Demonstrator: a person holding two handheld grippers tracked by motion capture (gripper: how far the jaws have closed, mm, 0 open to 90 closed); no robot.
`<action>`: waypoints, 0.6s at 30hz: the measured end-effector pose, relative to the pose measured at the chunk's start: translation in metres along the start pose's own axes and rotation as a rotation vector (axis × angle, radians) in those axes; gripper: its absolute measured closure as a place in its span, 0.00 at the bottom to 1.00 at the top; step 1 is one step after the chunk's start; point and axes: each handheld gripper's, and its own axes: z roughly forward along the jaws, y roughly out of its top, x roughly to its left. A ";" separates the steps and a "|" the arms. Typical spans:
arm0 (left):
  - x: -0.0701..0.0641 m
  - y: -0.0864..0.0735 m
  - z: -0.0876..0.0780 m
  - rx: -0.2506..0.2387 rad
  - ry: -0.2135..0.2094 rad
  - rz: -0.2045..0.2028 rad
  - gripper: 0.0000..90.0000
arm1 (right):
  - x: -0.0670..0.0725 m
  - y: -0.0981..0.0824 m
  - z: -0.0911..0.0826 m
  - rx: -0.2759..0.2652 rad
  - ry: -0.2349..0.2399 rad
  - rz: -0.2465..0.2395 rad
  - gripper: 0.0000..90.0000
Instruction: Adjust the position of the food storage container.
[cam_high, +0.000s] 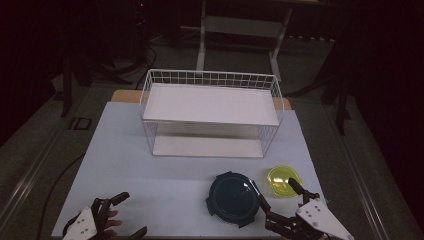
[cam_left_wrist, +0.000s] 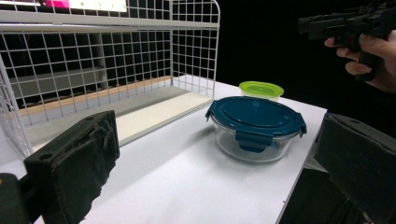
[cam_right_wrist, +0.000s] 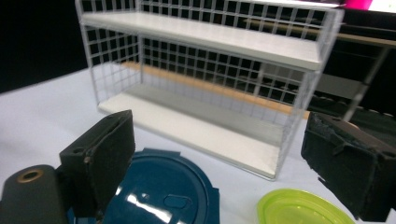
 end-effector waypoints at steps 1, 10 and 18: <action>0.000 0.000 0.000 0.001 0.000 0.001 0.00 | 0.000 0.002 0.004 0.034 0.011 -0.035 0.18; 0.000 0.000 0.000 0.004 -0.002 0.002 0.00 | -0.012 -0.007 0.022 0.149 0.079 -0.030 0.51; 0.000 0.000 0.000 0.006 -0.007 0.000 0.00 | -0.020 -0.030 0.043 0.273 0.082 0.000 0.83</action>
